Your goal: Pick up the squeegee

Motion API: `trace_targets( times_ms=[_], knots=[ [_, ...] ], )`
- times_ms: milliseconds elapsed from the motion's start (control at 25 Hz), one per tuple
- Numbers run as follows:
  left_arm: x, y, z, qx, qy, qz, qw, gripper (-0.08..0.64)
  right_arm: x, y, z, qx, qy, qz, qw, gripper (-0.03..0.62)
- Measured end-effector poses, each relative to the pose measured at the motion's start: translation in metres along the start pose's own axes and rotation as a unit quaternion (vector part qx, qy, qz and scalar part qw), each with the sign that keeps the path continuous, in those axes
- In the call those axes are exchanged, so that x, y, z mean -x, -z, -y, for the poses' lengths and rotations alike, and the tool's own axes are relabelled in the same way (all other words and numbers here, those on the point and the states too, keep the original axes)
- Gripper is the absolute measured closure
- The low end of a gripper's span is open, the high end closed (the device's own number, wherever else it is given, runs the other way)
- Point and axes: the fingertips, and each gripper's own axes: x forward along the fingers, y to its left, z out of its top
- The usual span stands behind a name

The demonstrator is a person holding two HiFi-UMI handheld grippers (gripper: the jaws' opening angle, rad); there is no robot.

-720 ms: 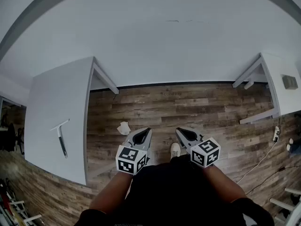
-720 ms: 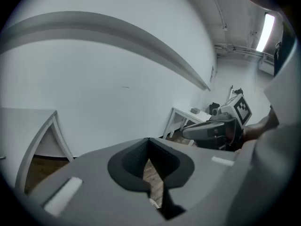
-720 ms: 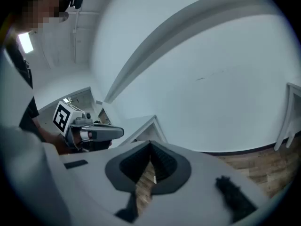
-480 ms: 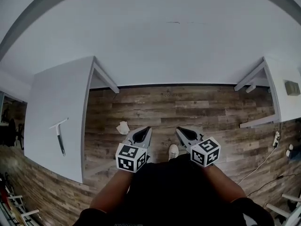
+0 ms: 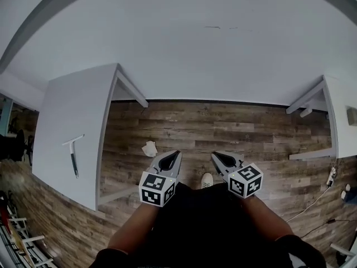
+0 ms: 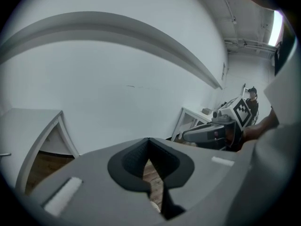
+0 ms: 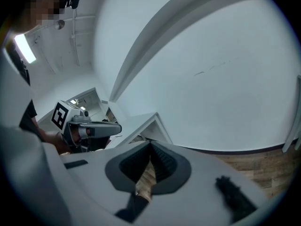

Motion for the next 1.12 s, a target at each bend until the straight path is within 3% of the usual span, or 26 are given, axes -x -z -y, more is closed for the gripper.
trace_targets(
  times_ms=[360, 600, 800, 1120],
  knots=[
    [0.032, 0.033, -0.037, 0.052, -0.072, -0.004, 0.9961, 0.554, -0.052, 0.02, -0.031, 0.015, -0.079, -0.048, 0.996, 0.586],
    [0.079, 0.053, -0.077, 0.092, -0.135, 0.003, 0.9865, 0.554, -0.101, 0.028, -0.07, 0.032, -0.136, -0.083, 0.987, 0.587],
    [0.131, 0.07, -0.116, 0.125, -0.194, 0.018, 0.9728, 0.554, -0.144, 0.022, -0.112, 0.058, -0.177, -0.101, 0.977, 0.586],
    [0.184, 0.091, -0.156, 0.155, -0.219, 0.046, 0.9623, 0.554, -0.186, 0.02, -0.181, 0.105, -0.209, -0.12, 0.965, 0.586]
  ],
)
